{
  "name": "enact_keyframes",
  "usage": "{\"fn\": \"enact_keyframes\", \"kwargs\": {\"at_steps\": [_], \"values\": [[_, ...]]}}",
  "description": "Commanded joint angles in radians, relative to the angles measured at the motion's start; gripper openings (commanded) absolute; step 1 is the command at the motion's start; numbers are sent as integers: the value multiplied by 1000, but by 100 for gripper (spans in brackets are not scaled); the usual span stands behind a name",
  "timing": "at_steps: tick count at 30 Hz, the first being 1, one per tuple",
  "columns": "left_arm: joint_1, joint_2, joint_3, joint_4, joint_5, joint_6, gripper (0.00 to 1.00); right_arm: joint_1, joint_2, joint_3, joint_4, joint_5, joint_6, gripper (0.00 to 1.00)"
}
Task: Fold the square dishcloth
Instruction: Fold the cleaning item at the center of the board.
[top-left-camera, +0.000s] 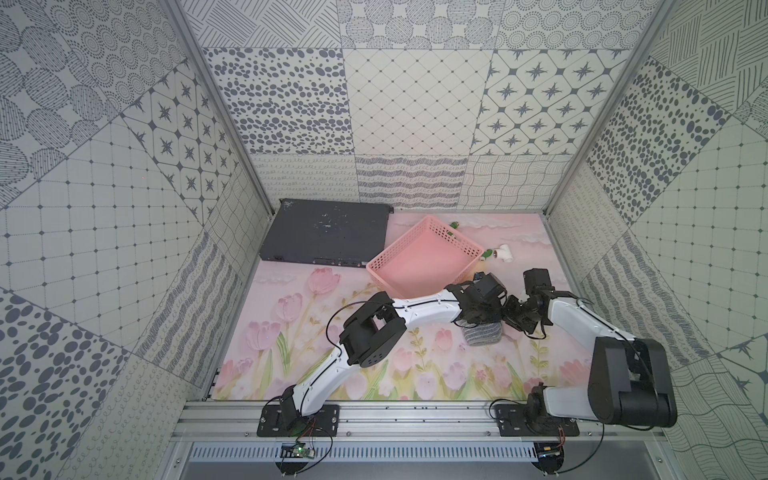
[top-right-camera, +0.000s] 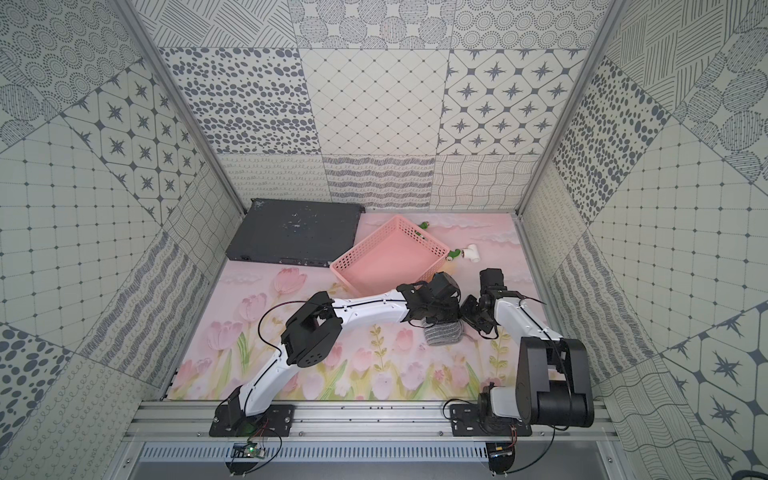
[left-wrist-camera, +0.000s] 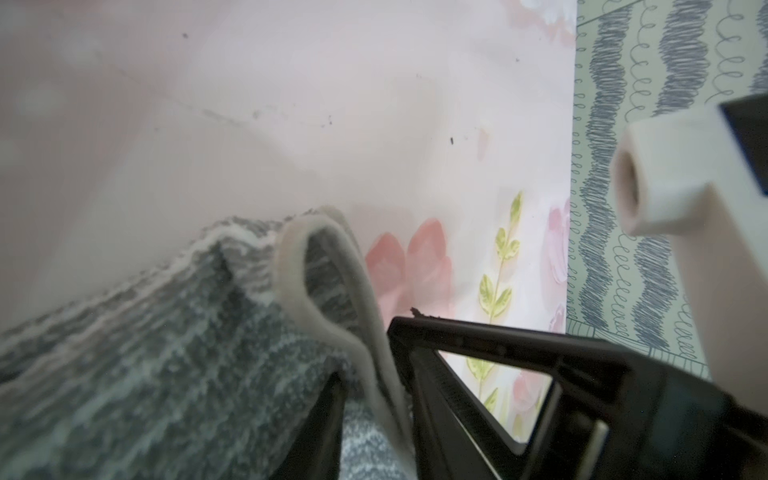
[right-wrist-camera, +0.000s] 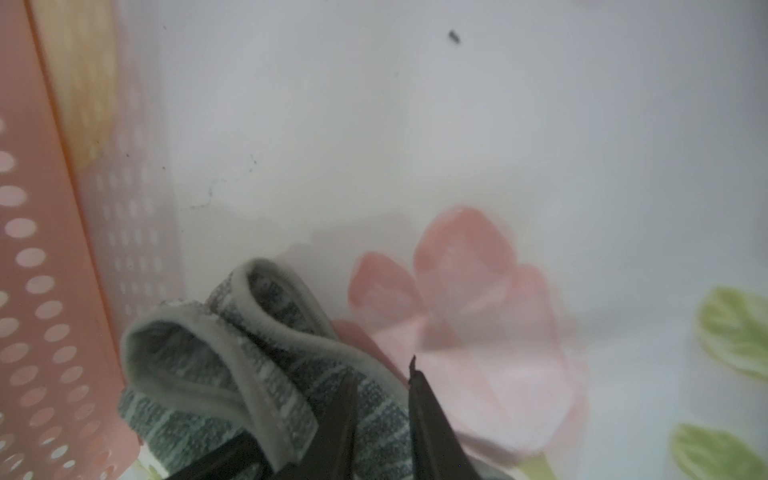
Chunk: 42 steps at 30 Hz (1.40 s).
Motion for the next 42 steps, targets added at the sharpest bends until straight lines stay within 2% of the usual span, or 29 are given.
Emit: {"fn": "enact_keyframes", "kwargs": {"at_steps": [1, 4, 7, 14, 20, 27, 32, 42], "values": [[11, -2, -24, 147, 91, -7, 36, 0, -49, 51, -38, 64, -15, 25], [11, -39, -54, 186, 106, -7, 46, 0, -81, 74, -79, 97, -24, 25], [11, -87, -83, 210, 109, -1, 51, 0, -117, 94, -116, 130, -32, 26], [11, -243, -251, 307, 99, -25, 52, 26, -187, 119, -164, 132, -45, 25], [21, -350, -424, 339, 80, -47, 50, 154, -195, 123, -163, 118, 2, 19], [25, -335, -521, 347, 127, -63, 41, 247, -155, 91, -129, 135, 66, 18], [25, -290, -535, 363, 165, -71, 39, 248, -99, 50, -113, 174, 85, 18], [27, -273, -559, 332, 146, -40, 39, 239, -2, -4, -73, 277, 105, 19]]}}
